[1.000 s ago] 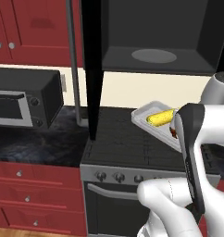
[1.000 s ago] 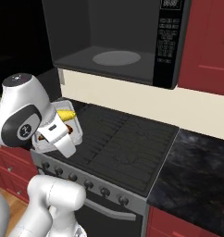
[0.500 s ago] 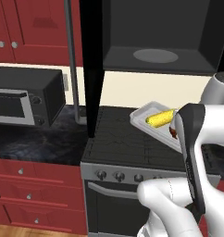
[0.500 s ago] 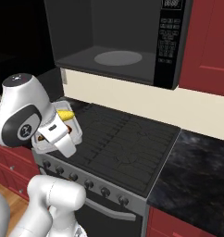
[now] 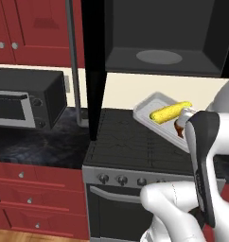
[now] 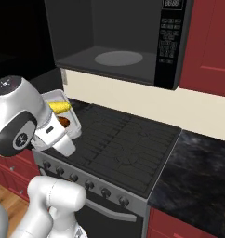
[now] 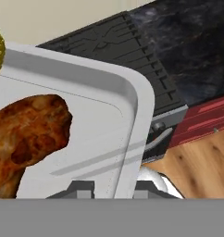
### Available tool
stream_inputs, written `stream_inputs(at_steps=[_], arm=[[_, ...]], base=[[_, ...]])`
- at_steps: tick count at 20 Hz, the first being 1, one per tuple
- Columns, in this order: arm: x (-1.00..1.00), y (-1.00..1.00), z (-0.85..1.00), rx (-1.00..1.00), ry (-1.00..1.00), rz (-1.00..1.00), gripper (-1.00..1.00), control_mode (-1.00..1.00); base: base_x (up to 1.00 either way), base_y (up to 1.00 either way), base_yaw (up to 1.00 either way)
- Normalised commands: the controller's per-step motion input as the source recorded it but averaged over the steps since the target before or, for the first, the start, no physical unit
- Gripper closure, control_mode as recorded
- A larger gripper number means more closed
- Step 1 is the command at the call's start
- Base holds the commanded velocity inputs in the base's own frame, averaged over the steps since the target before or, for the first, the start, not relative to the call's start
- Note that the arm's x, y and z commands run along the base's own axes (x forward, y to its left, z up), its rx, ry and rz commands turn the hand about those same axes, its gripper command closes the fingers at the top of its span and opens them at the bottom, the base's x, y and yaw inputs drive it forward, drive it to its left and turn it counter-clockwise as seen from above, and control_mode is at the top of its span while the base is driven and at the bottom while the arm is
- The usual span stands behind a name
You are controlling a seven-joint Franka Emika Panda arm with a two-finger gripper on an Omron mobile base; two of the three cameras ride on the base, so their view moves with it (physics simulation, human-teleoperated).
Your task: Place the tupperware containing the chicken drumstick and corn meal in the microwave. Close the microwave door and press the start button to reheat the meal.
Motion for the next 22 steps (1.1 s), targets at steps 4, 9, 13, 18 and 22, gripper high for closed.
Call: stream_inputs(at_steps=[4, 9, 13, 18, 22], arm=[[-0.01, 0.00, 0.42, -0.03, -0.17, 0.00, 1.00, -1.00], [0.00, 0.00, 0.54, -0.04, -0.08, 0.00, 1.00, -1.00], [0.00, -0.10, 0.58, 0.00, -0.04, -0.01, 1.00, -1.00], [0.00, -0.04, 0.31, -0.01, -0.12, -0.05, 1.00, -1.00], [0.23, -0.02, 0.04, -0.01, -0.02, -0.11, 1.00, -1.00]], base=[[0.00, 0.00, 0.00], [0.00, 0.00, 0.00], [0.00, 0.00, 0.00], [0.00, 0.00, 0.00], [0.00, 0.00, 0.00]])
